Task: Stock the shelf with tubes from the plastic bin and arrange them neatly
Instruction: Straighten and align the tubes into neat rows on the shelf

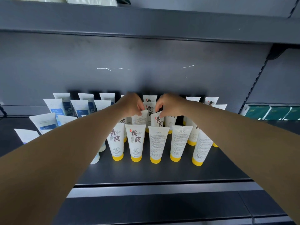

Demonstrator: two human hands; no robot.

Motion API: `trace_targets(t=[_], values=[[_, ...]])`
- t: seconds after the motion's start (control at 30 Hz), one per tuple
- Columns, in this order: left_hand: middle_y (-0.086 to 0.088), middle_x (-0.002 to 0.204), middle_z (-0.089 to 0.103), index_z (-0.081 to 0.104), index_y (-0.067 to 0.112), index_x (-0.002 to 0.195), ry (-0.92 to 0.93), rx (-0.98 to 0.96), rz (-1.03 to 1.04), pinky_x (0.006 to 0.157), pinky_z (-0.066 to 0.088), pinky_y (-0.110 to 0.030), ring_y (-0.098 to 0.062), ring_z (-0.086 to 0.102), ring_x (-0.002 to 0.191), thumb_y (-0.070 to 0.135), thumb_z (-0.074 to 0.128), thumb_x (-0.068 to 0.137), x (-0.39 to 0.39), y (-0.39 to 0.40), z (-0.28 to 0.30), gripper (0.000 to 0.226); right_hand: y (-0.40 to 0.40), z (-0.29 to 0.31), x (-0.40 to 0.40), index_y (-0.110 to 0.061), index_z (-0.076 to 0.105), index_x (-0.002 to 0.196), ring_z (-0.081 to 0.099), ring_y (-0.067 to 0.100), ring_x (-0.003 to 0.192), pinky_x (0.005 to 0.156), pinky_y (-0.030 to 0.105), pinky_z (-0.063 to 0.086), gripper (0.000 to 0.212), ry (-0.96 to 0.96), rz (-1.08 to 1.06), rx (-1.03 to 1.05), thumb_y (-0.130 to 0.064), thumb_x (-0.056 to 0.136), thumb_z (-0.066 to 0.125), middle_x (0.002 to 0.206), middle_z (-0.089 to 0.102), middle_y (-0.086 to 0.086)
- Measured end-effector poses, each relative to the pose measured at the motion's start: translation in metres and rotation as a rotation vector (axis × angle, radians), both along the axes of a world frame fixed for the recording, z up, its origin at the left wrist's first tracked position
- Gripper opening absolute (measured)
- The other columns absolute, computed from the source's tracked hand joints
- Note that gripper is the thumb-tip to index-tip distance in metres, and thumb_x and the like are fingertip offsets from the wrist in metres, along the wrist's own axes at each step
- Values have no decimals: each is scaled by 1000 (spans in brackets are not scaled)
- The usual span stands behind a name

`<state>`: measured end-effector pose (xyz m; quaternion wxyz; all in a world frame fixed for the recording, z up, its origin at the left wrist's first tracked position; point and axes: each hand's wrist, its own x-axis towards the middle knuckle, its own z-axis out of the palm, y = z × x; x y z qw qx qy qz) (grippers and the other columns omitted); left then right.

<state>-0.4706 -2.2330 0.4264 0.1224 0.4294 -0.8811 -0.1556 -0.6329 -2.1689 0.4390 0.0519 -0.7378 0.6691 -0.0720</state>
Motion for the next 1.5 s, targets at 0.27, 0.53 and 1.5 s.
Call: trace_targets(t=[0.27, 0.53, 1.5], values=[[-8, 112, 68, 68, 9, 111, 1, -29, 22, 75, 42, -24, -22, 63, 95, 6, 71, 79, -7, 0, -6, 32, -3, -9, 7, -8, 73, 103, 62, 17, 97, 87, 31, 52, 19, 29, 12, 48, -12, 85, 67, 112, 68, 3], [-8, 105, 68, 66, 11, 113, 10, -50, 22, 71, 41, -24, -17, 56, 81, 6, 72, 78, -9, 3, -6, 35, -5, -9, 5, -8, 74, 103, 60, 14, 82, 68, 20, 47, 20, 37, 0, 51, -10, 84, 67, 106, 70, 5], [-9, 111, 69, 72, 5, 103, -54, -26, -15, 81, 41, -21, -22, 63, 102, 6, 63, 85, -13, 12, 4, 20, 9, -12, -37, -6, 73, 99, 54, 17, 77, 72, 26, 46, 20, 120, -206, 33, -13, 81, 72, 81, 68, 2]])
